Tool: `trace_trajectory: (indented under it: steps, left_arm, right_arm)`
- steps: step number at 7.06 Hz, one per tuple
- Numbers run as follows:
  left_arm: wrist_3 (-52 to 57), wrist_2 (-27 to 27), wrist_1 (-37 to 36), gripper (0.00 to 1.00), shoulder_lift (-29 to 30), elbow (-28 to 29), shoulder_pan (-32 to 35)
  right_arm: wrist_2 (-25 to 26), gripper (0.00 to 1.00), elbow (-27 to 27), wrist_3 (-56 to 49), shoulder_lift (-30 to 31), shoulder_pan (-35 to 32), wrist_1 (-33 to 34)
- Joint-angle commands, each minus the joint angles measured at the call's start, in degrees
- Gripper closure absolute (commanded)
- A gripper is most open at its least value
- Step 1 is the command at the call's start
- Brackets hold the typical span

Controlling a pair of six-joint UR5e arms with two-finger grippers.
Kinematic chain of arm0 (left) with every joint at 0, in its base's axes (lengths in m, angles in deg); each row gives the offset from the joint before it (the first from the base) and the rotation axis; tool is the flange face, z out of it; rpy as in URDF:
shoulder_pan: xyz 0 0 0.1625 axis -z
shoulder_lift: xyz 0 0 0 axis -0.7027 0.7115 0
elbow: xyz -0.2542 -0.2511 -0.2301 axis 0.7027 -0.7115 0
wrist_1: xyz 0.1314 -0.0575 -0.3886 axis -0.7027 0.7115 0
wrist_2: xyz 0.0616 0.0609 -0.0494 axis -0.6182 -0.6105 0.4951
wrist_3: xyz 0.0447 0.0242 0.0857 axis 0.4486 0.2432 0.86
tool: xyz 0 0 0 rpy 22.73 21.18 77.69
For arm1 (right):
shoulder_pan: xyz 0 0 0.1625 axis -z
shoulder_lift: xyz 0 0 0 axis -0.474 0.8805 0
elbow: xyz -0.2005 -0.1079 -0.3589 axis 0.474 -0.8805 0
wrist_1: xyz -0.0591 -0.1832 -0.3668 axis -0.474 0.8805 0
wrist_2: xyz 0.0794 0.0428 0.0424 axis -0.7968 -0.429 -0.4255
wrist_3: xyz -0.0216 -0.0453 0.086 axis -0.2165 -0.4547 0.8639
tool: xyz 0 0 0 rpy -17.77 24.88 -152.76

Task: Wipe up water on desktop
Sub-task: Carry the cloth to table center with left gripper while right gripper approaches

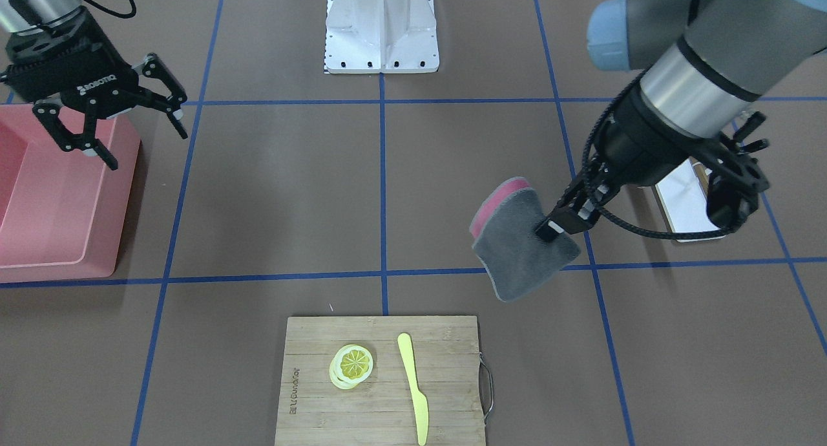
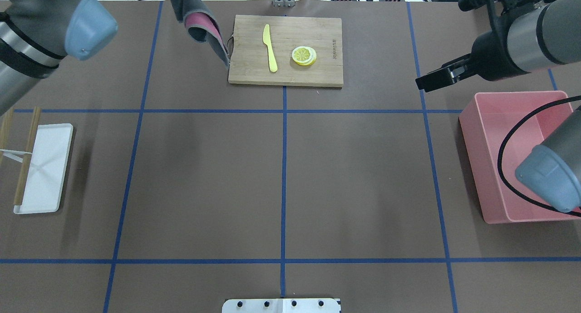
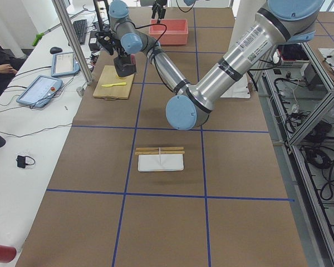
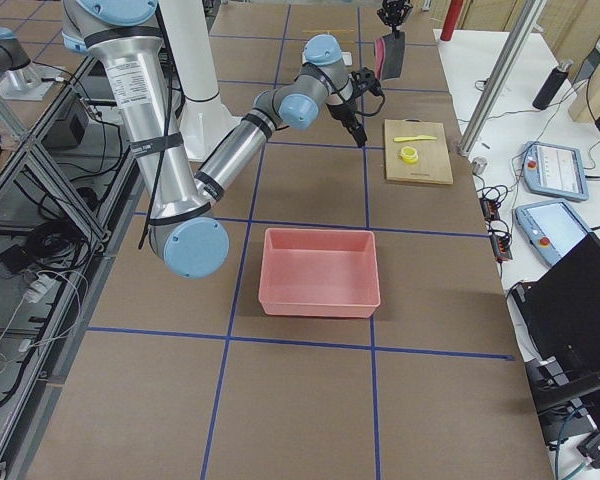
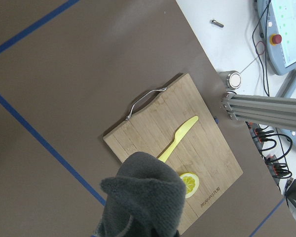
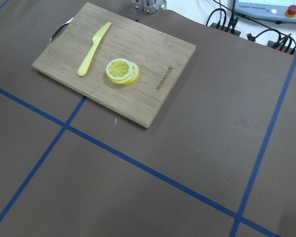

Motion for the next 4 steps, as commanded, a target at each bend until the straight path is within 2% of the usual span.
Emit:
trace_trajectory:
  steps: [1,2,3,4]
  left_arm:
    - [-9.5,-6.4,-0.8,1.0,6.0,3.0,-5.9]
    - [-13.0,-7.3,-0.8,1.0,7.5,3.2,-8.0]
    - [-15.9,-7.6,-0.8,1.0,8.7,3.4,-9.0]
    - [-17.9,-7.6,-0.8,1.0,9.0,3.3,-10.4]
  right_arm:
    - [7.4,0.01,1.1,3.5,0.2,7.4,-8.1]
    - [21.7,0.01,2.9,5.3,0.1,16.7,-8.3]
    - [31.5,0.01,2.9,5.3,-1.6,24.2,-8.3]
    - [31.6,0.01,3.0,5.3,-2.5,24.8,-8.3]
